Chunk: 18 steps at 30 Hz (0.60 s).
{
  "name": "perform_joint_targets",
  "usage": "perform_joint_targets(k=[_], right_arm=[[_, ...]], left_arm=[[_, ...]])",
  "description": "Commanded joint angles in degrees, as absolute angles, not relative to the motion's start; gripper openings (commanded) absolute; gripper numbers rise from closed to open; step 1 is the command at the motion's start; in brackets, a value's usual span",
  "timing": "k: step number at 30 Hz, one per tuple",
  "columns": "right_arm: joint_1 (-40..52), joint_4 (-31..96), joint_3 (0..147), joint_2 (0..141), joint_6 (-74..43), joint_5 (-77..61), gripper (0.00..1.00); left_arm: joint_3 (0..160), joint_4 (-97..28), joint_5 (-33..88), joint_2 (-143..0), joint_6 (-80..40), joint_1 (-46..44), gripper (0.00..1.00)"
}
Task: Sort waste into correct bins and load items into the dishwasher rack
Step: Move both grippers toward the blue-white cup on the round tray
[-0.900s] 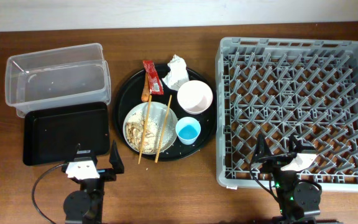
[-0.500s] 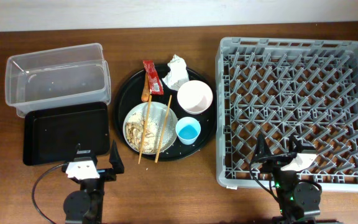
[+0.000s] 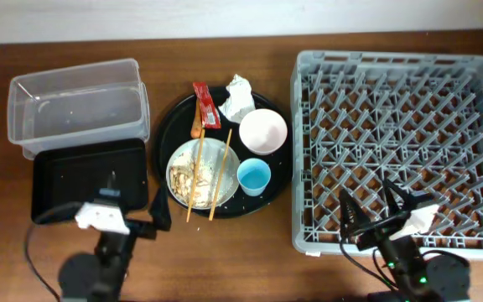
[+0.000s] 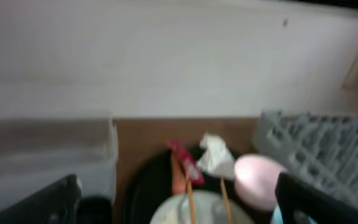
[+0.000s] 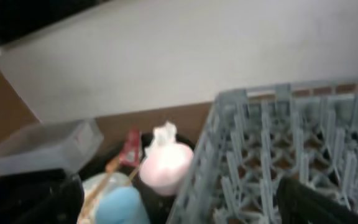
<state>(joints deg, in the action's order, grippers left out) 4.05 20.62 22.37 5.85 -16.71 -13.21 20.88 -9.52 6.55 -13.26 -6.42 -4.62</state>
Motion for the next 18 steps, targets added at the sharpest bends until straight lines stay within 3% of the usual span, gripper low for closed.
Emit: perform_joint_targets(k=[1, 3, 6, 8, 11, 13, 14, 18], right_arm=[[3.68, 40.23, 42.02, 24.69, -16.93, -14.44, 0.98], [3.73, 56.62, 60.1, 42.11, -16.93, -15.25, 0.98], [3.73, 64.31, 72.2, 56.34, -16.93, -18.48, 0.98], [3.73, 64.86, 73.08, 62.11, -16.95, -19.73, 0.98], [3.73, 66.06, 73.08, 64.34, -16.99, -17.39, 0.98], [3.73, 66.67, 73.08, 64.36, -16.97, -17.12, 0.98], [3.73, 67.07, 73.08, 64.36, -16.95, -17.12, 0.98], [3.73, 68.6, 73.06, 64.4, -16.93, -17.12, 0.98]], left_arm=[[47.0, -23.83, 17.69, -40.07, -5.72, -4.38, 0.99], [71.75, -48.51, 21.67, -62.63, -4.51, -5.41, 0.99], [89.47, -63.24, 25.8, -79.24, -2.94, -7.64, 0.99], [90.06, -63.81, 33.21, -84.77, -2.94, -8.25, 0.99], [90.04, -68.47, 21.39, -90.5, -2.92, -13.96, 0.98], [87.9, -68.66, 13.41, -94.0, -2.96, -21.54, 0.89], [86.26, -66.46, 8.82, -97.14, -3.01, -26.35, 0.74], [84.82, -58.35, 6.22, -106.39, -3.92, -31.14, 0.57]])
